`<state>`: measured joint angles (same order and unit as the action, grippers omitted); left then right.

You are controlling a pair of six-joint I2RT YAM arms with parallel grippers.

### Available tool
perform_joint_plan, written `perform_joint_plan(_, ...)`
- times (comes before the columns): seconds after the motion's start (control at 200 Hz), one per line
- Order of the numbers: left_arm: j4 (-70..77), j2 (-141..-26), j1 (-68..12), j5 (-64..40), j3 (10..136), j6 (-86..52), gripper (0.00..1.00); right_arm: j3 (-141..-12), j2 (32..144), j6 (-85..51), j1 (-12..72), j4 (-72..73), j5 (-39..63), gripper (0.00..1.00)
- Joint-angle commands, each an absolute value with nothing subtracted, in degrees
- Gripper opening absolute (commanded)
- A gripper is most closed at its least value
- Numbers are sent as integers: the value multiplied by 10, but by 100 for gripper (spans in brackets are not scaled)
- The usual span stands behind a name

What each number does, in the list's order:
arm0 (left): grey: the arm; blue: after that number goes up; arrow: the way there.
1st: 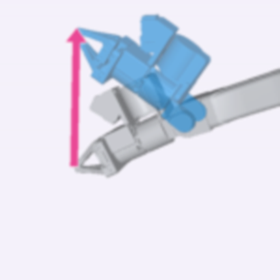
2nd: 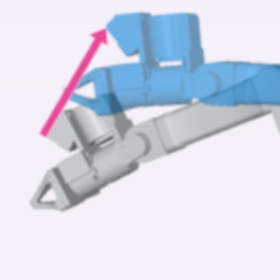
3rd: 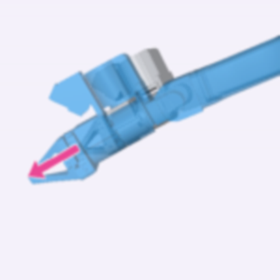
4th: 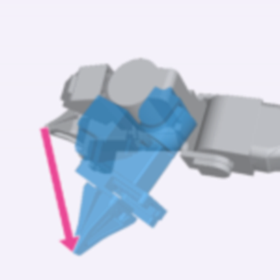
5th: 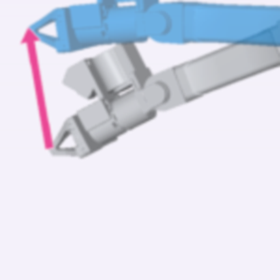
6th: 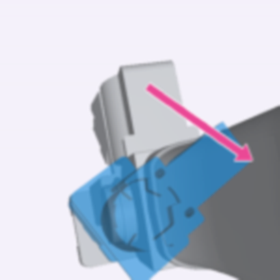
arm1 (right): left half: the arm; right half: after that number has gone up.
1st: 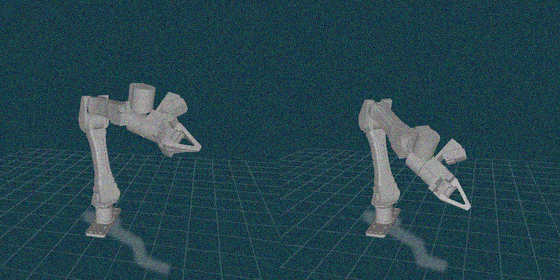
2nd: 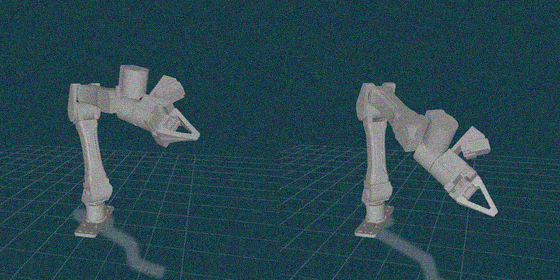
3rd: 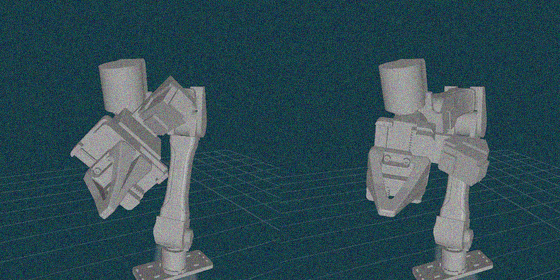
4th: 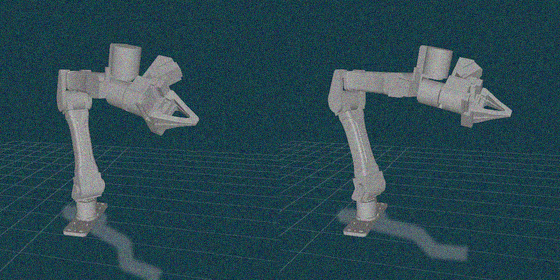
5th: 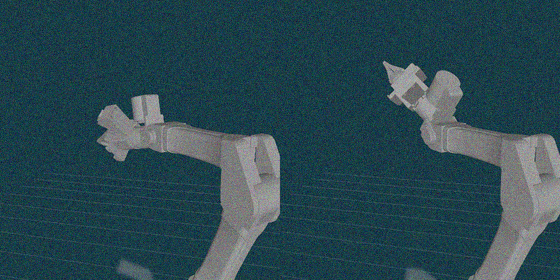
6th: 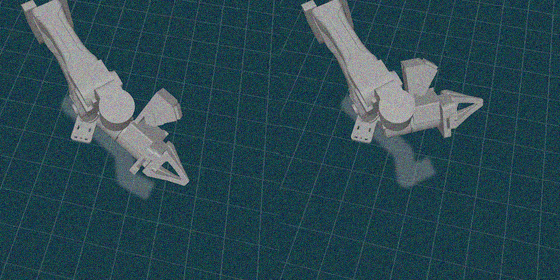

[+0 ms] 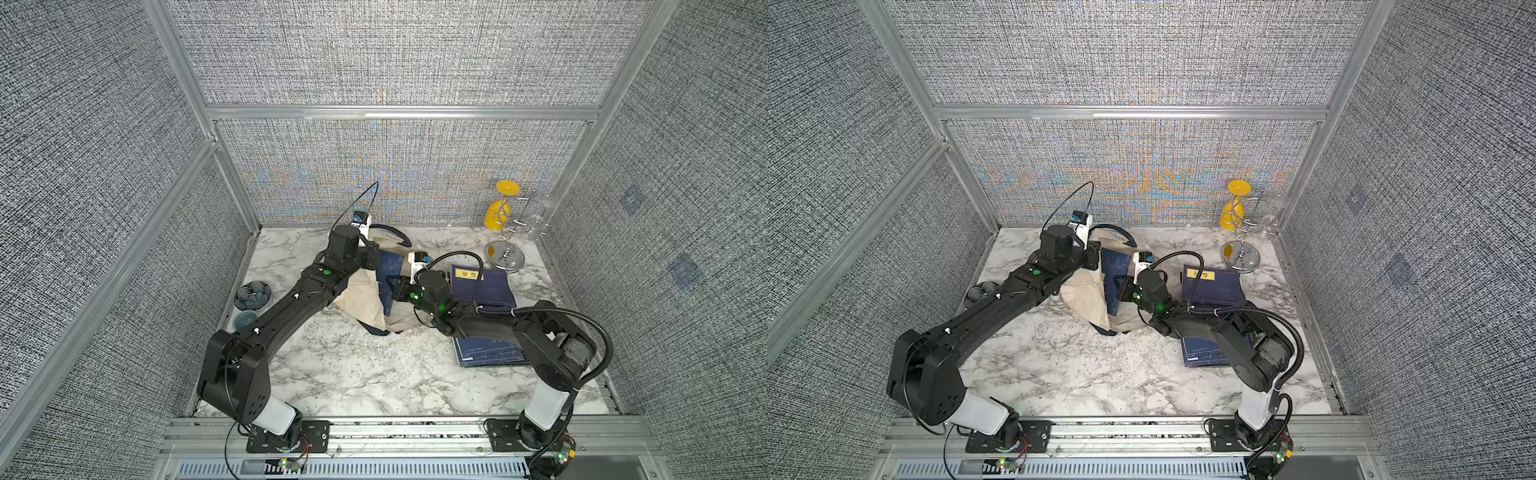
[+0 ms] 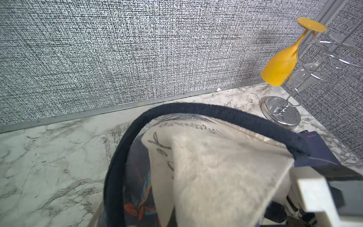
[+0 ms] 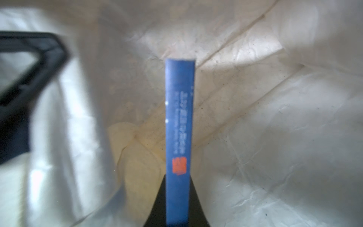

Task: Take out the books from the canvas bag
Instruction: Pick up the book from the canvas bag.

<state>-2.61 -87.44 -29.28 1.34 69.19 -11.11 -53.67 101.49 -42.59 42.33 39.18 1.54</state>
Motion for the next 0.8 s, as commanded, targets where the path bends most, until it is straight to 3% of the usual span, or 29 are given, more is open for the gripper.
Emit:
perform_joint_plan(0.0,-22,-880,-293,30,693,-120,0,-526,987,-389,428,393,20,0)
perform_joint_plan(0.795,-29,-887,-291,66,697,-103,0,-436,829,-344,420,362,64,0)
